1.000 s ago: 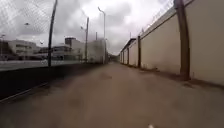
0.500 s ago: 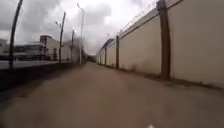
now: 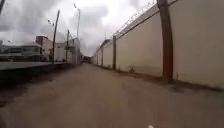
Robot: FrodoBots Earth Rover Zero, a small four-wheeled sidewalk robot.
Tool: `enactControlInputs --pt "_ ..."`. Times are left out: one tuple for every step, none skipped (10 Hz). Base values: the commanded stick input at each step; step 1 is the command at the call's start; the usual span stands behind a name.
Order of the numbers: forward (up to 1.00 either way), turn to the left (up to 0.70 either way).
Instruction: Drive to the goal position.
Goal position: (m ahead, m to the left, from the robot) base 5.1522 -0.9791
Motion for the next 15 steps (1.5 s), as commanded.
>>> enactControlInputs --pt "0.7 0.0" --pt "0.7 0.0" --pt "0.7 0.0" --pt "0.7 0.0" --pt "0.7 0.22" --pt "0.7 0.35" --pt "0.7 0.35" --pt "0.7 0.0" --pt "0.7 0.0" --pt "0.7 0.0" --pt "0.7 0.0" --pt "0.7 0.0" --pt "0.7 0.0" --pt "0.7 0.0" --pt "0.7 0.0"
